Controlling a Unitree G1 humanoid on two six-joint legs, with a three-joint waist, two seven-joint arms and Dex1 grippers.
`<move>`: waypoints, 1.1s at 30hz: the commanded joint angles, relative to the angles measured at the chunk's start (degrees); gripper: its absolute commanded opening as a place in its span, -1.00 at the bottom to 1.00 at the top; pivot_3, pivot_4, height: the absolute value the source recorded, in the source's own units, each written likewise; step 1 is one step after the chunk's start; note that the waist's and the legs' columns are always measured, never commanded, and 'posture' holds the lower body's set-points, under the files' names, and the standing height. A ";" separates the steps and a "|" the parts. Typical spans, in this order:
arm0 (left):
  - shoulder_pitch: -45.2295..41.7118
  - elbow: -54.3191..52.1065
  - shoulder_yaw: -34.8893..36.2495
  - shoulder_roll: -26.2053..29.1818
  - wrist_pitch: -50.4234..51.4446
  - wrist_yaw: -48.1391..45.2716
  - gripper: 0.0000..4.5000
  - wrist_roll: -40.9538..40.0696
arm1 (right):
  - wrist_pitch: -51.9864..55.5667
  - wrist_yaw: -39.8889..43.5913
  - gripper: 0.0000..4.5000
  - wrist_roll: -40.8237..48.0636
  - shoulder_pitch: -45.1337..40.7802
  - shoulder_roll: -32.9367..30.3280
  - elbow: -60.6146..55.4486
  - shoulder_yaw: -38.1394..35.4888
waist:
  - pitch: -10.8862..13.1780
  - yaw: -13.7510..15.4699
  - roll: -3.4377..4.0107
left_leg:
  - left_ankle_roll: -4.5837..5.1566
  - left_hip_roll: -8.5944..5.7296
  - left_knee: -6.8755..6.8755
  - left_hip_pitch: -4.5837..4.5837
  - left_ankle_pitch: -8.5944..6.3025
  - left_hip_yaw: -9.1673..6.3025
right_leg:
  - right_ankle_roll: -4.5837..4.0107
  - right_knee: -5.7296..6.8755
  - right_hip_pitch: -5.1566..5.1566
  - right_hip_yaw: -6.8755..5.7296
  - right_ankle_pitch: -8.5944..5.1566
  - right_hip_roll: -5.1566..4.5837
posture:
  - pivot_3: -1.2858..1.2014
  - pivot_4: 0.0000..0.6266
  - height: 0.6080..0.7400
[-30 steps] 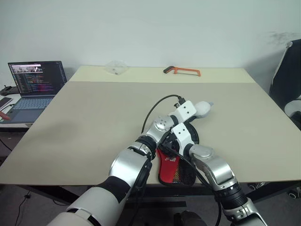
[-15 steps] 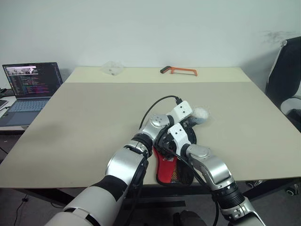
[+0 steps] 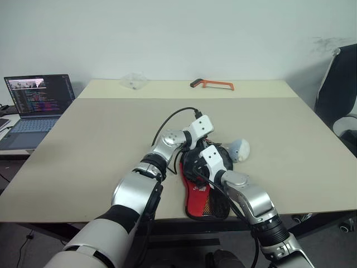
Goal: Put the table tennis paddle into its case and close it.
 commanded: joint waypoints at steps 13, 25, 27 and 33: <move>1.95 -11.10 13.36 14.74 25.52 -35.01 0.99 -21.43 | 24.25 9.24 1.00 12.93 1.93 -14.11 -29.73 -7.49 | 0.12 0.07 0.09 | 0.05 -0.01 -0.07 -0.68 -0.03 -0.43 | -0.03 -0.52 -0.34 -0.47 0.01 0.04 | 0.03 -0.52 1.00; 15.87 -38.15 6.68 10.95 42.76 -36.32 0.99 -26.07 | 34.94 16.00 1.00 26.51 -4.89 -30.87 -33.93 -27.71 | 0.33 1.06 0.29 | 0.04 -0.13 -0.04 -1.42 -0.03 -1.02 | -0.30 -0.28 -0.98 -0.97 0.00 -0.20 | 0.03 -0.52 1.00; 18.29 -41.14 4.49 9.95 41.89 -35.05 0.99 -25.09 | 32.86 13.01 1.00 23.96 -5.45 -31.83 -29.89 -27.71 | 0.33 1.20 0.30 | 0.04 -0.12 -0.02 -1.40 -0.03 -0.99 | -0.29 -0.27 -0.97 -0.95 -0.01 -0.23 | 0.03 -0.52 1.00; 21.25 -41.56 1.98 5.22 37.63 -26.87 0.99 -23.67 | 27.36 1.39 1.00 17.04 -9.36 -27.27 -17.17 -28.39 | 0.34 1.44 0.32 | -0.01 -0.03 0.02 -1.28 0.03 -0.81 | -0.30 -0.25 -0.94 -0.80 -0.01 -0.25 | 0.03 -0.52 1.00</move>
